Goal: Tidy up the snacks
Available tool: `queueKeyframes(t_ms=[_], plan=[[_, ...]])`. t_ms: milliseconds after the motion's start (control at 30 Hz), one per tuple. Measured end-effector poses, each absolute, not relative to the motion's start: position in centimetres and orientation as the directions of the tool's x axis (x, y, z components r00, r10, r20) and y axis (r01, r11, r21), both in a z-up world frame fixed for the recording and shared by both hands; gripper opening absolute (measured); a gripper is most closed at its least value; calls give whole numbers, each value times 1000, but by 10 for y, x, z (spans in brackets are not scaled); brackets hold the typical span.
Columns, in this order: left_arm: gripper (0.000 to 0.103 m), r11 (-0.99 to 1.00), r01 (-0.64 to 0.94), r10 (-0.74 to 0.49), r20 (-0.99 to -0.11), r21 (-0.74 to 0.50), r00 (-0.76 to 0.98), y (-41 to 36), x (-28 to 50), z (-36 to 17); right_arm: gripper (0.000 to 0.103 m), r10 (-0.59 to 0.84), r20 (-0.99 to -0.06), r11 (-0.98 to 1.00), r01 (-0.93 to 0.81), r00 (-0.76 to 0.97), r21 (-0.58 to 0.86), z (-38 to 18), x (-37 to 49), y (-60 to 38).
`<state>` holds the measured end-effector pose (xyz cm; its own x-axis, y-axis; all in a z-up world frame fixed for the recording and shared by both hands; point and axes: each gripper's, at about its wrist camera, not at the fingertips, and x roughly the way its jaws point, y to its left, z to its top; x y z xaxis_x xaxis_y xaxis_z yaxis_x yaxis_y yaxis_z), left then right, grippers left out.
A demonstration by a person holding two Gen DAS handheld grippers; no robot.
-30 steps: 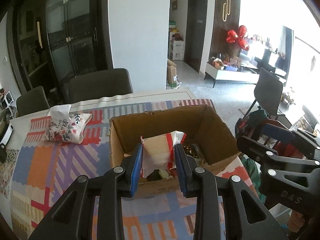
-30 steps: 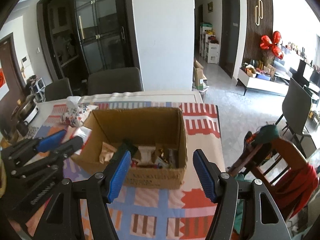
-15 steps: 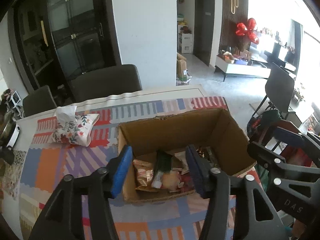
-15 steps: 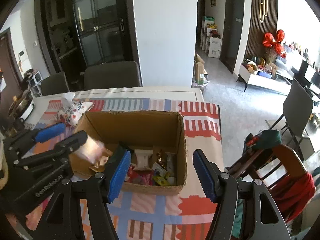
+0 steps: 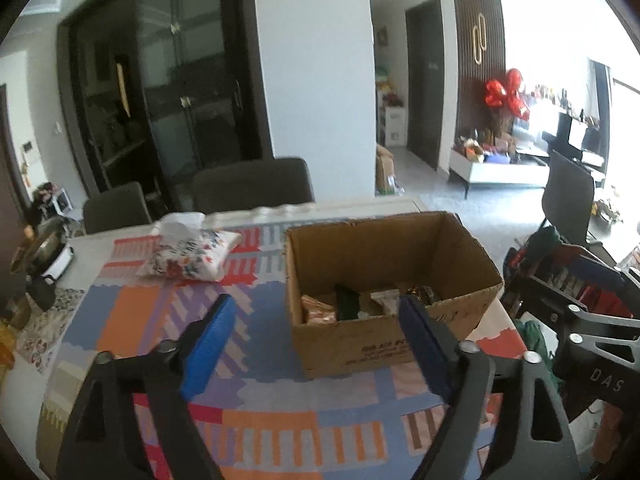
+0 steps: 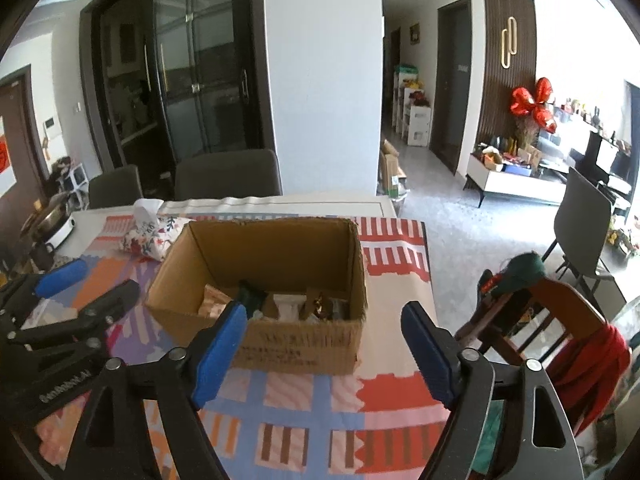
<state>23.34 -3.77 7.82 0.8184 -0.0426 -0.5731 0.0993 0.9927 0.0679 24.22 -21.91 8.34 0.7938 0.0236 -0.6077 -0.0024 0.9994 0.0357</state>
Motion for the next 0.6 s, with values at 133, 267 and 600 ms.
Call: queueKeyframes(t_ms=[133, 267, 600], plan=[[96, 994, 76, -27, -523, 72, 852, -30, 205, 76, 83, 9, -567, 998, 32, 823, 63, 77, 213, -222], [101, 994, 63, -11, -472, 94, 881, -26, 176, 70, 85, -3, -527, 998, 36, 850, 53, 74, 185, -219], [103, 992, 93, -47, -426, 89, 904, -19, 118, 66, 87, 7, -481, 1000, -12, 876, -6, 67, 125, -204]])
